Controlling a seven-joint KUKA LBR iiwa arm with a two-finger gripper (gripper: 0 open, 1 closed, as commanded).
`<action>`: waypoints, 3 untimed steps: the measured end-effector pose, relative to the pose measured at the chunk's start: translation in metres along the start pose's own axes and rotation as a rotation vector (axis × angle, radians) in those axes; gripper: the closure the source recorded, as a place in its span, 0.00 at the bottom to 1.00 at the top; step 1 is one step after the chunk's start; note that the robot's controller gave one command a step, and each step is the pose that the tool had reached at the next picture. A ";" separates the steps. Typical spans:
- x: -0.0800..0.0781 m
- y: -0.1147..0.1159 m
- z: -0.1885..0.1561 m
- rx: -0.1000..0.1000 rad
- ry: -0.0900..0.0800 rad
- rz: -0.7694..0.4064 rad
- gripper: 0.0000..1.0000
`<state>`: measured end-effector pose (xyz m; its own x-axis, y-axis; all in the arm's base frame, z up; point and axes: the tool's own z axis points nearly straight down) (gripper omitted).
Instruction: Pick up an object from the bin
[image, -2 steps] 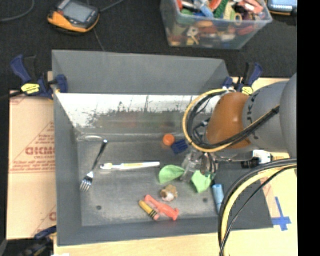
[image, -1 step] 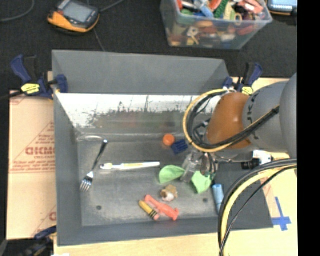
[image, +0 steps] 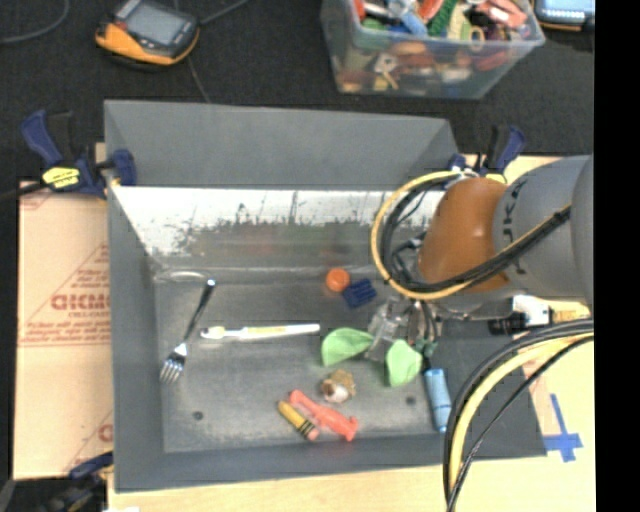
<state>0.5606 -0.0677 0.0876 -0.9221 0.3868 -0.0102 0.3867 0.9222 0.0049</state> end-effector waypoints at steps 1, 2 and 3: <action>-0.002 0.000 -0.017 -0.002 -0.006 -0.001 1.00; -0.002 0.000 -0.025 -0.003 -0.009 -0.002 1.00; -0.003 0.000 -0.042 -0.004 -0.010 -0.004 1.00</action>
Offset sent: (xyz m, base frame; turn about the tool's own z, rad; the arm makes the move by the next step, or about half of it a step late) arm 0.0013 -0.0003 0.0264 -0.0012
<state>0.5626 -0.0685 0.1295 -0.9235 0.3831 -0.0197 0.3830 0.9237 0.0091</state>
